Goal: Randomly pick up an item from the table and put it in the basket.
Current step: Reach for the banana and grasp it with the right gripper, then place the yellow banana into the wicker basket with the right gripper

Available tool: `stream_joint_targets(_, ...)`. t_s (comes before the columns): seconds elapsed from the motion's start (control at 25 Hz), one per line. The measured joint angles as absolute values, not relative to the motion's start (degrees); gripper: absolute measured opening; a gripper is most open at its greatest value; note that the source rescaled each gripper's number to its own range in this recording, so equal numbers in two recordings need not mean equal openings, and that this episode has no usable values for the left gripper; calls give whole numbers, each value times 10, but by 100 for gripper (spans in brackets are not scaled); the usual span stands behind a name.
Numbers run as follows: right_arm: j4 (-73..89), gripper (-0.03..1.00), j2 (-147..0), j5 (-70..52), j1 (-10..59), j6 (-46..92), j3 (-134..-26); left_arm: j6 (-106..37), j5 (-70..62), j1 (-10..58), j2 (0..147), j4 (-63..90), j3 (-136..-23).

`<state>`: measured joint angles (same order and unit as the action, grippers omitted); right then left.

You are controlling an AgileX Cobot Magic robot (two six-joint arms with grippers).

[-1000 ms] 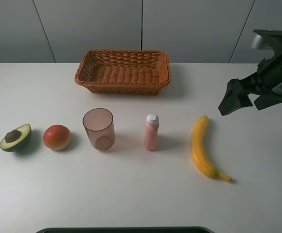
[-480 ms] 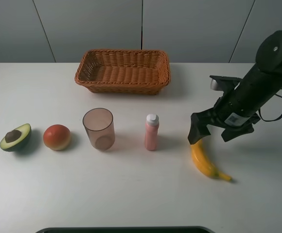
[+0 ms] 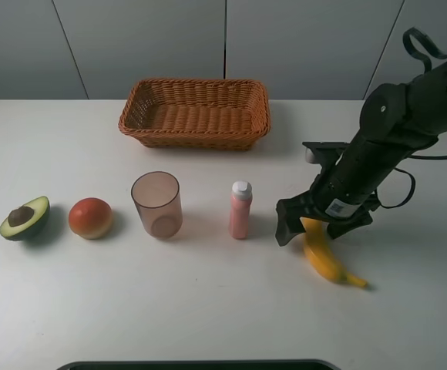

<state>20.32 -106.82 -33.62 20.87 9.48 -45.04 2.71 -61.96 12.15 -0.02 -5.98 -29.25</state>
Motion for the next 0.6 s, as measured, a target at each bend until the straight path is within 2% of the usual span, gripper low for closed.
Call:
stream_joint_targets(0.04, 202, 97, -1070, -335, 210, 94, -450, 27, -620, 122, 0, -60, -292)
stream_joint_targets(0.08, 201, 89, -1071, -334, 210, 92, -451, 27, -620, 122, 0, -60, -292)
stream_joint_targets(0.16, 201, 64, -1075, -329, 210, 91, -453, 27, -620, 122, 0, -60, -292)
stream_joint_targets(0.28, 201, 3, -1081, -328, 210, 88, -453, 27, -620, 122, 0, -60, -292)
stream_joint_targets(0.32, 201, 0, -1082, -328, 210, 87, -453, 27, -620, 122, 0, -60, -292)
stream_joint_targets(0.6, 194, 0, -1083, -329, 210, 83, -453, 27, -620, 122, 0, -60, -292)
